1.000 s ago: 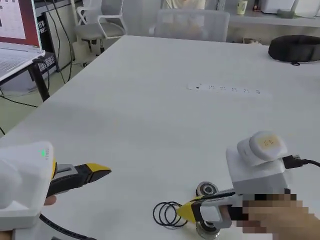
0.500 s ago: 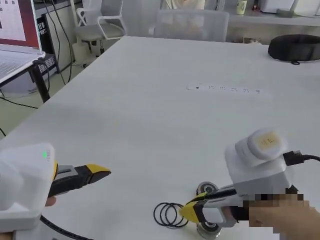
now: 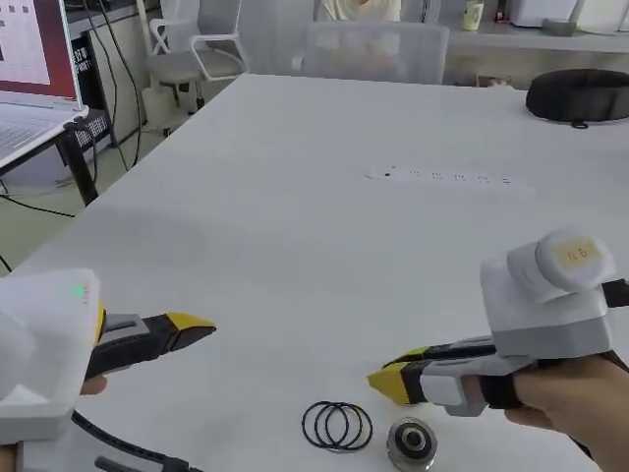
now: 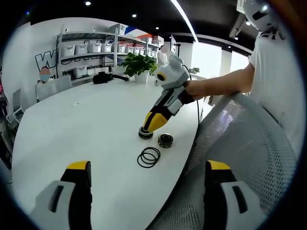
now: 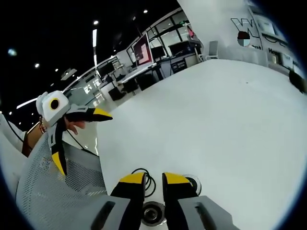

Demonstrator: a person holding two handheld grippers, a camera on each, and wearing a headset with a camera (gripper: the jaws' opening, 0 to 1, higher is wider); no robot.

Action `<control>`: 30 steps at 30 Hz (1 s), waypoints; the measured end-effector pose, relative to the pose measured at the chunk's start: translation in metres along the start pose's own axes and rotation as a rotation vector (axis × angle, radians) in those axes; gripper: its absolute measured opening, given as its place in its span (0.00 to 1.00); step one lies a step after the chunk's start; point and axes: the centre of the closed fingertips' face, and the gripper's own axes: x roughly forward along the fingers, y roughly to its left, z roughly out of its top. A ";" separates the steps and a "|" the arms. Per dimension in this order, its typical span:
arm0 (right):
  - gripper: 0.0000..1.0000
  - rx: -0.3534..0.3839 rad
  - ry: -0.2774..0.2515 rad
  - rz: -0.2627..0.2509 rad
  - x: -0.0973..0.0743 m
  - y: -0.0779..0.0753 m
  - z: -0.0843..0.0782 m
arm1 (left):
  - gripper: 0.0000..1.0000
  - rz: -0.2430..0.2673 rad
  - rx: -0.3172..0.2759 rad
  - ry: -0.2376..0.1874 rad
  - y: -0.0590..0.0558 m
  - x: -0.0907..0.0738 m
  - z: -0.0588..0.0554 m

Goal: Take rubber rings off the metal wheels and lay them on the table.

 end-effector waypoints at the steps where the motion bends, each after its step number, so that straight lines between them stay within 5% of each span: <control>1: 0.11 0.000 -0.008 -0.004 -0.001 -0.001 0.002 | 0.97 0.002 0.002 -0.005 0.001 -0.001 0.002; 11: 0.14 0.008 -0.063 -0.034 -0.016 -0.017 0.009 | 0.97 0.006 0.058 -0.008 0.008 -0.005 0.019; 18: 0.14 0.026 -0.064 -0.076 -0.022 -0.036 0.003 | 0.94 -0.004 0.113 -0.043 0.012 -0.003 0.048; 23: 0.15 0.028 -0.039 -0.096 -0.022 -0.045 -0.006 | 0.86 -0.047 0.173 -0.090 0.008 0.004 0.074; 30: 0.21 -0.028 0.031 -0.096 -0.020 -0.046 -0.020 | 0.84 -0.068 0.251 -0.079 0.010 0.022 0.095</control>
